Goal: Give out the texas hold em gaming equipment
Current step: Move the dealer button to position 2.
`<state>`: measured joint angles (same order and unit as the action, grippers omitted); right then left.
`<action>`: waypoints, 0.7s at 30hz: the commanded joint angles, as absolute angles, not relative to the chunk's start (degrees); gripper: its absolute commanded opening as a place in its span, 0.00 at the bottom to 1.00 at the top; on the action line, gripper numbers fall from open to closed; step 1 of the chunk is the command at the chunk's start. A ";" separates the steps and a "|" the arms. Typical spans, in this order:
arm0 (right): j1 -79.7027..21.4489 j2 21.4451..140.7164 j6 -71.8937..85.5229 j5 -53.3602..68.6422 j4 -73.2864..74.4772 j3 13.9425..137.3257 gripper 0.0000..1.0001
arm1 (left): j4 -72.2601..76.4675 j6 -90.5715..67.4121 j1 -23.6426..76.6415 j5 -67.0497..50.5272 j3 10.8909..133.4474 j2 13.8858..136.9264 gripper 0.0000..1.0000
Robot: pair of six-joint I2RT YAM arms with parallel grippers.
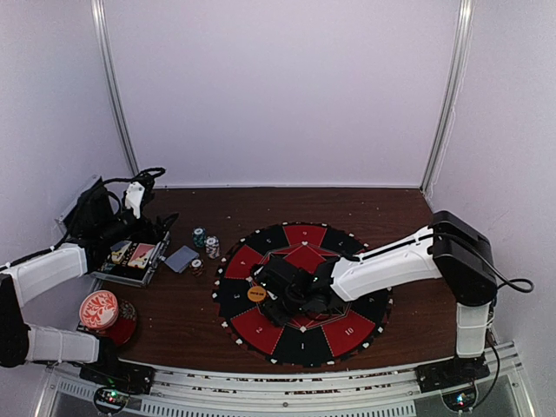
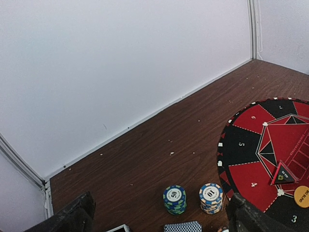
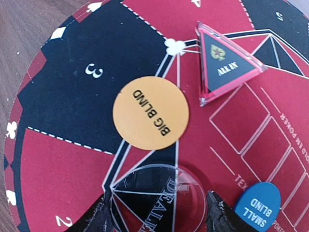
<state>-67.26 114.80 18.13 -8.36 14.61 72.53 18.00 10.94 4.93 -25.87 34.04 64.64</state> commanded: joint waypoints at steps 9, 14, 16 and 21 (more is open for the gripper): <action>-67.78 117.39 16.46 -4.36 15.98 74.99 0.60 | 20.65 10.72 4.52 -26.41 33.86 65.08 0.98; -67.87 117.86 16.39 -4.55 16.41 75.63 0.62 | 20.63 10.71 4.52 -26.45 33.87 65.21 0.98; -67.86 117.91 16.52 -6.04 16.72 75.74 0.63 | 20.65 10.74 4.59 -26.46 33.84 65.19 0.98; -67.84 118.33 16.53 -7.55 17.71 76.40 0.67 | 20.64 10.67 4.53 -26.53 33.85 65.39 0.98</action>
